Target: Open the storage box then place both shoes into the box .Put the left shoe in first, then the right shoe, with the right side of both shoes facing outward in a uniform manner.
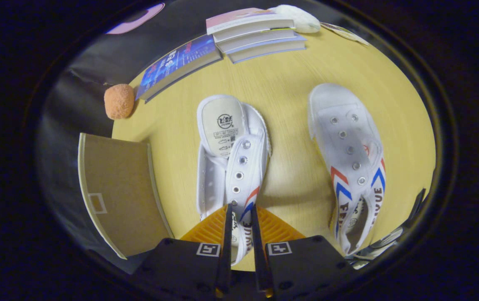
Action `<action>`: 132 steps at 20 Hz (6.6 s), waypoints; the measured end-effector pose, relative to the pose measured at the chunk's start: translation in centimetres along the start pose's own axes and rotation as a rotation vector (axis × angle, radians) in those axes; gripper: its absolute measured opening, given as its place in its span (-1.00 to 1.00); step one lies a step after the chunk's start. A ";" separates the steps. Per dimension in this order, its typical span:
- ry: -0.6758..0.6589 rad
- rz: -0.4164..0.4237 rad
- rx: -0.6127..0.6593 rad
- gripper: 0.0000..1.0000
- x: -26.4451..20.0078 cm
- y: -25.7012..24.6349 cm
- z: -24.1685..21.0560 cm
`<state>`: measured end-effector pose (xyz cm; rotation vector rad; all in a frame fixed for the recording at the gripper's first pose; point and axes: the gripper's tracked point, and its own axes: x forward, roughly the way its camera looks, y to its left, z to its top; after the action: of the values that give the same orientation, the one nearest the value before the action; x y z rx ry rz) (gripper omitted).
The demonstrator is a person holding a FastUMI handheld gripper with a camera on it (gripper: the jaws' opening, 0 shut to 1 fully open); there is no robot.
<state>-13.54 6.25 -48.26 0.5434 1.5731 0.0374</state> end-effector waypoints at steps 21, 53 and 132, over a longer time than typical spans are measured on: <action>-0.042 0.285 0.146 -0.95 -5.2 6.6 0.5; -0.046 0.306 -0.280 -0.95 -0.6 30.5 -5.4; -0.069 0.369 0.389 -0.95 -3.5 -8.4 3.5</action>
<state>-12.97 -3.45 -48.29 1.1252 1.4001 -0.0093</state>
